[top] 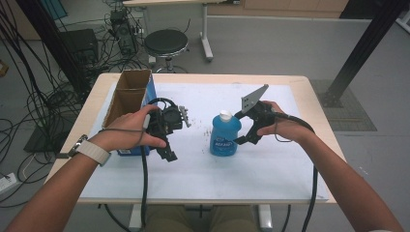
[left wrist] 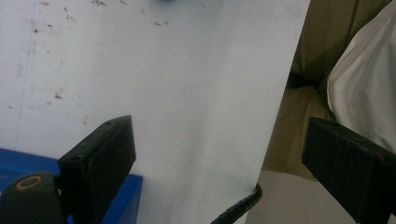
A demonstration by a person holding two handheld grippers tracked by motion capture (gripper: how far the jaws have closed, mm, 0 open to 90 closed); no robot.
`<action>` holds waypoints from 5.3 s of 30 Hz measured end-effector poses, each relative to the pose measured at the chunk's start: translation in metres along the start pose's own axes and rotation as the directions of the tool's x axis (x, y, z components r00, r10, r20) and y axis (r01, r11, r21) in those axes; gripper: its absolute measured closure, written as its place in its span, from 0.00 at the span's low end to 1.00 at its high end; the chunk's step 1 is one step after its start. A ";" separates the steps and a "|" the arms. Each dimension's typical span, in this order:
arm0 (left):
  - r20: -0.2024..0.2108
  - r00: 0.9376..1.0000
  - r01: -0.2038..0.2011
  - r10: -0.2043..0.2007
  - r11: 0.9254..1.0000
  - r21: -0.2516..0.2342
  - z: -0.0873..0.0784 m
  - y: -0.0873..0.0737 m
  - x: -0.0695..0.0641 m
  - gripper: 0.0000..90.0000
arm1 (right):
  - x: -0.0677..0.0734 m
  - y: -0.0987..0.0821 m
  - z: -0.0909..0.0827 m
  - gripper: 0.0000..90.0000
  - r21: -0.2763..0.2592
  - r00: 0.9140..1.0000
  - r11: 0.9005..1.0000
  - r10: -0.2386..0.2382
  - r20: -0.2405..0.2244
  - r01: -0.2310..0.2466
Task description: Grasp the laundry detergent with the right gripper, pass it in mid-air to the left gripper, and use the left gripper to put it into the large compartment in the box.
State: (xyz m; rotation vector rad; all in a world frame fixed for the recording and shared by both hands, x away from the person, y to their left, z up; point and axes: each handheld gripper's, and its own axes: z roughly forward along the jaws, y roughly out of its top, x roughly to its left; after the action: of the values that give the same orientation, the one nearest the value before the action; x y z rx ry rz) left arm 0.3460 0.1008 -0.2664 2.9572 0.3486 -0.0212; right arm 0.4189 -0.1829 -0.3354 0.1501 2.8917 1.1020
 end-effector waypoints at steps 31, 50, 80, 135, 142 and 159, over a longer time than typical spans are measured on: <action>0.004 1.000 0.004 -0.004 1.000 -0.002 0.002 0.000 0.001 0.11 | -0.001 -0.008 0.011 0.03 -0.054 1.000 0.998 0.016 0.002 -0.016; 0.001 1.000 0.008 -0.008 1.000 -0.005 0.001 -0.002 0.001 0.11 | -0.001 -0.008 0.011 0.04 -0.053 1.000 0.998 0.021 0.001 -0.021; 0.002 1.000 0.005 -0.005 1.000 -0.003 0.000 -0.002 0.001 0.11 | -0.001 -0.009 0.011 0.04 -0.050 1.000 0.998 0.031 -0.002 -0.031; -0.005 1.000 0.014 -0.014 1.000 -0.022 0.000 -0.005 0.002 0.12 | -0.001 -0.009 0.013 0.04 -0.043 0.999 0.998 0.043 -0.016 -0.043; -0.005 1.000 0.013 -0.013 1.000 -0.021 0.001 -0.005 0.002 0.12 | -0.001 -0.008 0.013 0.04 -0.046 0.999 0.998 0.039 -0.010 -0.039; -0.005 1.000 0.017 -0.017 0.999 -0.027 0.002 -0.006 0.003 0.12 | -0.001 -0.007 0.013 0.04 -0.043 0.999 0.998 0.034 -0.007 -0.035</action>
State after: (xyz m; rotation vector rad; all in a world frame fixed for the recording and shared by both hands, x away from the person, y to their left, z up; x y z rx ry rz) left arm 0.3473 0.1073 -0.2691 2.9284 0.3717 -0.0104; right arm 0.4199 -0.1796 -0.3505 0.1959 2.8790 1.1707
